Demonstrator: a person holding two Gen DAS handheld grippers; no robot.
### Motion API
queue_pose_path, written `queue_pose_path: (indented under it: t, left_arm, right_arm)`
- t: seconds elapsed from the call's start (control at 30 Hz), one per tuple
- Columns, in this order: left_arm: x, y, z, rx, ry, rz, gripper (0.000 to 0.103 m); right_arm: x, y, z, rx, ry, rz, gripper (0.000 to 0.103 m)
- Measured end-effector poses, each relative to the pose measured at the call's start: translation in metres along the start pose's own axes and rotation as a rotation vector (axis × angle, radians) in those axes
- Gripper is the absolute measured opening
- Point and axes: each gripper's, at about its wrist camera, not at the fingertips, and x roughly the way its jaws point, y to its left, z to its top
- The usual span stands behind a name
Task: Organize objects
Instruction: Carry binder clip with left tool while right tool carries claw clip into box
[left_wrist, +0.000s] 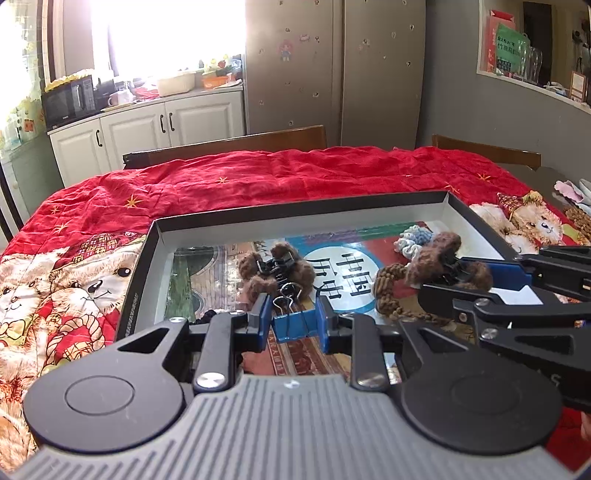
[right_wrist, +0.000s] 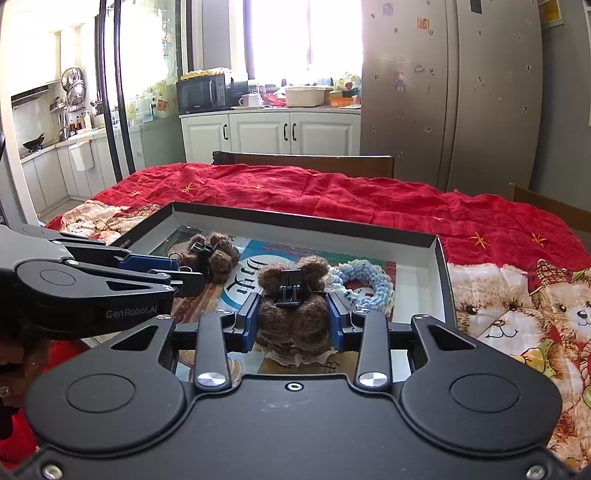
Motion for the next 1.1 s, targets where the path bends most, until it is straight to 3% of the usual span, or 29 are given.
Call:
queue_pose_path:
  t: [1.1]
  left_arm:
    - [0.015, -0.003, -0.006, 0.015, 0.022, 0.02, 0.029]
  right_arm:
    - [0.016, -0.001, -0.006, -0.024, 0.007, -0.016, 0.036]
